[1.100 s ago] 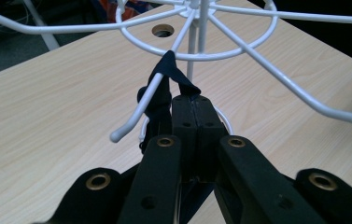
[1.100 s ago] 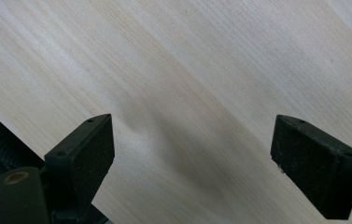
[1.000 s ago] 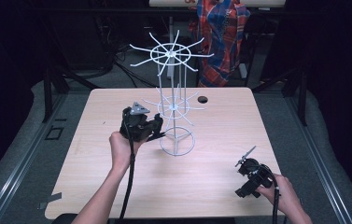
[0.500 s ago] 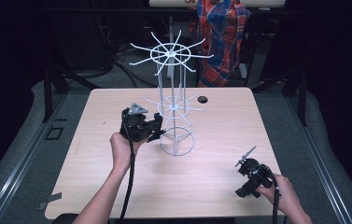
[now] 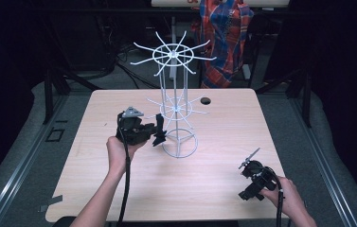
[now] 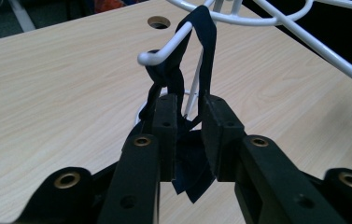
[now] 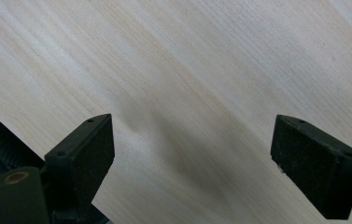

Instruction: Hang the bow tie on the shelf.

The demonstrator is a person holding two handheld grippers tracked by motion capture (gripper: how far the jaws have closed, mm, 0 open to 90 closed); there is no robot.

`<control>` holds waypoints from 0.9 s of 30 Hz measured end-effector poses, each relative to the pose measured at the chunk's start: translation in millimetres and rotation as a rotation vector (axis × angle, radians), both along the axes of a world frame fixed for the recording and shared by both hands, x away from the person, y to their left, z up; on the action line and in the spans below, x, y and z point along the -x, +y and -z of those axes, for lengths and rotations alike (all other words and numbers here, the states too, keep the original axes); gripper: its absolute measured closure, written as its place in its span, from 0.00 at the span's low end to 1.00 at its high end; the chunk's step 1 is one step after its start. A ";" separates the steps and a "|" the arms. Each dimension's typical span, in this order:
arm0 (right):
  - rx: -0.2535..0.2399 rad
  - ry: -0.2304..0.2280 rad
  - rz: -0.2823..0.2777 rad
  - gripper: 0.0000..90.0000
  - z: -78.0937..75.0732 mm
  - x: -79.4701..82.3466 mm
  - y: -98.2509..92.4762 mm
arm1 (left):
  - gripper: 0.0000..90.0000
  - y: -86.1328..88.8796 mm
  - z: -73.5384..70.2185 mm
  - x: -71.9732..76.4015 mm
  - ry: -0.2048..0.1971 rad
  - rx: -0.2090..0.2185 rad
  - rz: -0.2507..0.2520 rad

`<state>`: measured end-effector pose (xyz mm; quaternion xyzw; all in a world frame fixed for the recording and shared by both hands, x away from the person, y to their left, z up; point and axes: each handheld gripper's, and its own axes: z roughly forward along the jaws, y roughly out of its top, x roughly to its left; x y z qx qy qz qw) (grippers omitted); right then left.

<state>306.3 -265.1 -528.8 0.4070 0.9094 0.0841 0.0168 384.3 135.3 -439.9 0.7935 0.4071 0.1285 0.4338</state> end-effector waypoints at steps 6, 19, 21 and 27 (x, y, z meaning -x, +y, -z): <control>0.000 0.000 -0.007 0.15 -0.6 -0.5 -0.5 | 0.73 6.5 -1.4 4.0 0.001 0.001 0.005; 0.004 -0.008 -0.012 0.15 -4.4 -1.2 -2.2 | 0.43 28.5 -11.4 20.4 0.045 -0.056 0.000; 0.002 -0.012 -0.010 0.15 -4.0 -1.1 -2.2 | 0.39 32.0 -11.8 25.4 0.059 -0.079 0.008; 0.006 -0.006 -0.010 0.15 -4.3 -1.1 -2.2 | 0.28 43.4 -7.4 39.3 0.085 -0.127 0.004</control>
